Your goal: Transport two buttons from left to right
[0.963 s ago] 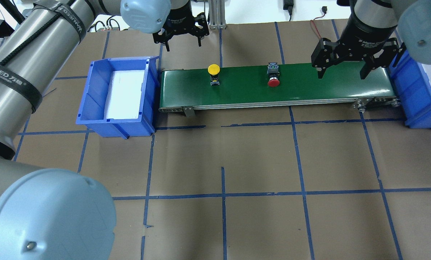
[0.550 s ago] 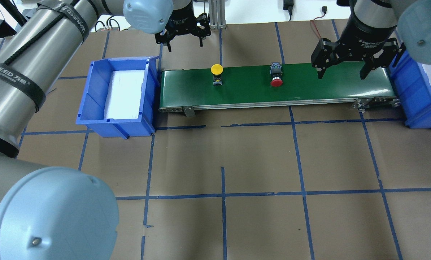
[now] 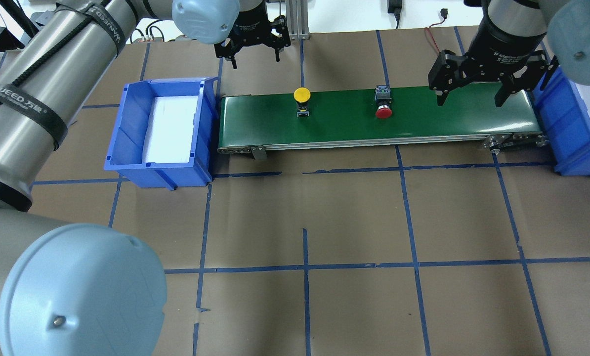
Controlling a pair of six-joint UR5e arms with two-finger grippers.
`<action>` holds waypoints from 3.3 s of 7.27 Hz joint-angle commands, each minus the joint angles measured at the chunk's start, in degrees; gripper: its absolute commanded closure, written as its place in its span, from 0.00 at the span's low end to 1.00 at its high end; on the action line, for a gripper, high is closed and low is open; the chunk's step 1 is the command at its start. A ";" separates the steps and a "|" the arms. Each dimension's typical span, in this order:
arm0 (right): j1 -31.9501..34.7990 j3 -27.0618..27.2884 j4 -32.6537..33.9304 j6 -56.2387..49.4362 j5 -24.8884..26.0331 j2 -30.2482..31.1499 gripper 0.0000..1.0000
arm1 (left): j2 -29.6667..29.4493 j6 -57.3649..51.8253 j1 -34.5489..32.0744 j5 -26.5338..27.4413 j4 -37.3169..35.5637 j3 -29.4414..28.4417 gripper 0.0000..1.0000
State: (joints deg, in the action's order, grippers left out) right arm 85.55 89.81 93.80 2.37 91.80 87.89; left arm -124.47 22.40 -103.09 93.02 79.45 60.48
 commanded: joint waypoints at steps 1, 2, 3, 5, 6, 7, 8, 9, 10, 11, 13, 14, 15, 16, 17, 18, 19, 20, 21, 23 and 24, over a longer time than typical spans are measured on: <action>-4.40 -1.74 1.12 -2.88 -1.44 -2.36 0.00 | -0.68 0.45 -0.36 -0.21 0.00 -0.80 0.00; -5.91 -3.92 1.38 -5.77 -1.10 -4.63 0.00 | -0.77 0.45 -0.53 -0.21 0.00 -1.07 0.00; -6.96 -7.95 1.91 -6.15 -1.01 -9.18 0.00 | 0.62 -0.33 -0.62 -0.12 1.22 -0.64 0.00; -8.80 -15.94 4.18 -7.03 -0.66 -19.20 0.00 | 10.60 -2.18 0.77 0.23 6.66 4.51 0.00; -10.73 -19.81 5.24 -7.12 -0.66 -24.55 0.00 | 16.74 -2.28 4.18 0.32 6.51 11.08 0.00; -11.36 -22.38 5.86 -7.20 -0.66 -27.91 0.00 | 22.72 -2.54 9.43 -0.03 6.42 17.32 0.00; -11.46 -21.18 8.48 -8.16 -0.75 -28.82 0.00 | 27.65 -4.19 14.35 -0.30 6.50 22.17 0.00; -11.46 -17.95 11.46 -8.78 -1.01 -28.83 0.00 | 30.40 -6.47 17.97 -0.12 6.68 24.74 0.00; -11.46 -15.22 14.80 -9.05 -1.88 -28.83 0.00 | 31.56 -6.58 19.84 -0.21 6.94 25.20 0.00; -11.46 -15.02 14.66 -9.92 -2.50 -28.83 0.00 | 33.22 -6.50 18.98 -3.60 7.20 24.60 0.00; -11.46 -14.14 14.40 -13.78 -2.51 -28.83 0.00 | 36.57 -12.77 19.15 -6.52 7.21 26.09 0.00; -11.37 -14.05 14.39 -14.06 -2.51 -28.83 0.00 | 37.02 -14.39 19.50 -7.32 7.64 26.35 0.00; -11.46 -13.36 14.39 -15.45 -2.59 -28.57 0.00 | 37.02 -14.41 20.02 -7.42 7.12 26.53 0.00; -11.37 -12.65 14.74 -15.55 -2.59 -28.39 0.00 | 36.85 -14.58 20.20 -7.68 7.12 26.53 0.00; -11.46 -12.56 14.83 -15.47 -2.68 -28.39 0.00 | 36.67 -13.71 18.99 -7.33 7.38 26.70 0.00; -11.46 -12.47 14.92 -15.21 -4.60 -28.47 0.00 | 36.67 -13.88 17.76 -7.33 7.38 27.14 0.00; -11.46 -12.38 15.10 -15.12 -5.05 -28.56 0.00 | 36.67 -14.40 17.14 -7.33 7.56 27.66 0.00; -11.37 -12.38 15.10 -14.85 -5.49 -28.65 0.00 | 36.67 -14.58 17.13 -7.16 7.73 27.93 0.00; -11.46 -12.38 15.18 -14.85 -6.97 -28.74 0.00 | 36.58 -14.93 17.13 -7.15 7.91 27.85 0.00; -11.37 -12.21 15.19 -14.85 -7.08 -28.74 0.00 | 36.23 -15.37 16.52 -6.98 7.82 27.93 0.00; -11.46 -11.34 15.79 -14.85 -7.08 -28.65 0.00 | 36.14 -16.59 16.51 -4.72 7.74 27.85 0.00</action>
State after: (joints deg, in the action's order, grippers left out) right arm 74.13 77.76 109.12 -12.48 84.81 59.17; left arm -88.16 6.86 -86.40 86.50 87.28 88.36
